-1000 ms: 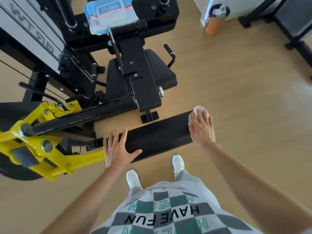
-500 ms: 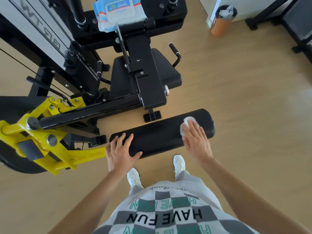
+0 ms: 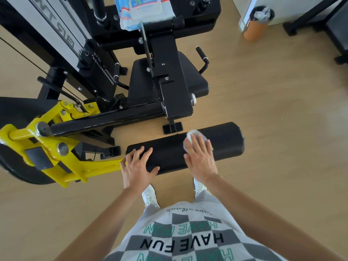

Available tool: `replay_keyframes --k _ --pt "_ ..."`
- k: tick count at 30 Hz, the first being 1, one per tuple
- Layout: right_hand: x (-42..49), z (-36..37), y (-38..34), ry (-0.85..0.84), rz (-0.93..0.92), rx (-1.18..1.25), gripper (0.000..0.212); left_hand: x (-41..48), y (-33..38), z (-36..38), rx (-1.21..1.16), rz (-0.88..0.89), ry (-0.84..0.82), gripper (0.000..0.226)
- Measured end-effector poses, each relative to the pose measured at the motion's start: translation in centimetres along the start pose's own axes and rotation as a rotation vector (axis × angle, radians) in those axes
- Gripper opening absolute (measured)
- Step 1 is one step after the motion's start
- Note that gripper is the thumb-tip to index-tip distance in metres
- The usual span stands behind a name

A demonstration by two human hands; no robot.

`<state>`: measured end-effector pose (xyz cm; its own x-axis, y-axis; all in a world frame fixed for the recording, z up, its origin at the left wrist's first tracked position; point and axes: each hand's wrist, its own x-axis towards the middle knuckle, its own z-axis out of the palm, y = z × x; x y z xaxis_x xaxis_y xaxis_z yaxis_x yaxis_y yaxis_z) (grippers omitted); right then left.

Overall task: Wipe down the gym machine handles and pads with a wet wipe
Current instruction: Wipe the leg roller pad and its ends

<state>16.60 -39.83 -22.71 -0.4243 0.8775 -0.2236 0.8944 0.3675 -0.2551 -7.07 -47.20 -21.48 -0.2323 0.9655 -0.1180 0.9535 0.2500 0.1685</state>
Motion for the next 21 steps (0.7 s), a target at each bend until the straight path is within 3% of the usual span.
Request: replay_keyframes --k 3,7,11,15,21 --pt "-0.1 0.5 -2.1 -0.053 -0.167 -0.022 0.058 -0.3 -0.6 0.1 -0.010 0.021 0.001 0.077" --pt "-0.1 -0.4 0.7 -0.040 -0.337 -0.018 0.054 -0.7 -1.7 0.2 -0.074 0.072 -0.005 0.079" --pt "0.7 -1.3 2.9 -0.009 -0.213 -0.025 0.054 -1.4 -2.1 0.3 -0.147 0.076 -0.007 0.077" --pt "1.5 -0.8 -0.3 0.026 -0.056 -0.040 0.053 -2.0 -2.1 0.3 -0.221 0.074 0.005 0.074" --pt "1.5 1.3 -6.9 -0.081 -0.235 -0.055 0.061 -3.8 -3.2 1.0 -0.359 0.089 0.054 0.063"
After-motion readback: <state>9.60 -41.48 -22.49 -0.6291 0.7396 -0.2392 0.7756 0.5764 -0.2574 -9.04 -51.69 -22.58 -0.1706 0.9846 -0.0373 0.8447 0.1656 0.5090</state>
